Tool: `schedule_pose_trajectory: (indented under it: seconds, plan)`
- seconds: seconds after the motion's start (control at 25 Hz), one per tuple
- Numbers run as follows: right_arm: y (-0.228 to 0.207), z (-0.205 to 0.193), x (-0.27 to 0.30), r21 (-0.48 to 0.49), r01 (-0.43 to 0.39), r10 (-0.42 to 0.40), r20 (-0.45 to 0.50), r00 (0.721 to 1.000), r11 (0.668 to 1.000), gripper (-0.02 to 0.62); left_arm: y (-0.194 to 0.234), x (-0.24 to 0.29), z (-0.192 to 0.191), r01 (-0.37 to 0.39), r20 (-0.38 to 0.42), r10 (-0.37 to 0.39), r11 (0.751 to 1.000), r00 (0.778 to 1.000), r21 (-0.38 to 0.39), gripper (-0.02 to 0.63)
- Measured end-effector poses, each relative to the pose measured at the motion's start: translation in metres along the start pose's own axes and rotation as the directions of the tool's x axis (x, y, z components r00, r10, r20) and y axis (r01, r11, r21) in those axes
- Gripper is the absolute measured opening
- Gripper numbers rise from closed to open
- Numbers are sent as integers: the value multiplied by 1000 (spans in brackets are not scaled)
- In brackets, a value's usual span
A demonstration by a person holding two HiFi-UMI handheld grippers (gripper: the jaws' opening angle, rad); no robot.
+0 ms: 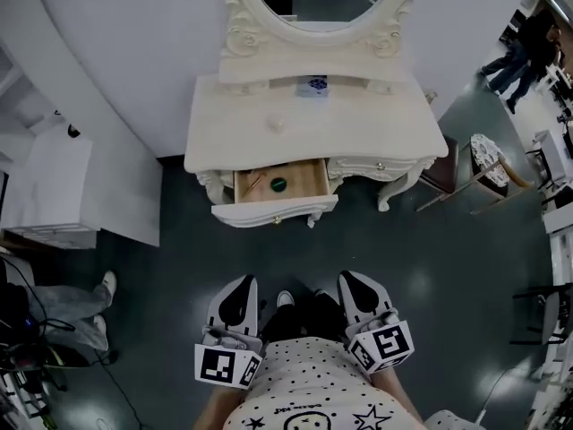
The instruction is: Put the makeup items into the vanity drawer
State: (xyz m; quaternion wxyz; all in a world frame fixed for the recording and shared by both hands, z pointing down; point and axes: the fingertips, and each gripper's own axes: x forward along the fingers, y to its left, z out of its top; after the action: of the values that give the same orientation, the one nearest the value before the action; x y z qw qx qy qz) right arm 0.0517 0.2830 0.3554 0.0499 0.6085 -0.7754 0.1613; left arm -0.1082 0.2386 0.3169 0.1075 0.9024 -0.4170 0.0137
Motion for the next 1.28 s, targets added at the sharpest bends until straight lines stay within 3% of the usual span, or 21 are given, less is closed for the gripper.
schedule_pose_trajectory:
  seconds: [0.28, 0.64, 1.0, 1.28]
  plan:
    - [2, -6, 18, 11, -69, 69, -29, 997, 998, 11, 8, -6, -9, -75, -14, 75, 997, 997, -22, -2]
    - [-23, 9, 63, -12, -186, 185, -70, 980, 982, 11, 8, 40, 5, -151, 9, 151, 988, 988, -27, -2]
    - [-82, 28, 93, -22, -208, 207, -54, 977, 978, 10, 4, 94, 14, -191, 59, 192, 981, 980, -25, -2]
    - [-92, 21, 105, -5, -221, 220, -89, 971, 975, 11, 14, 107, 9, -216, 38, 217, 976, 976, -25, -2]
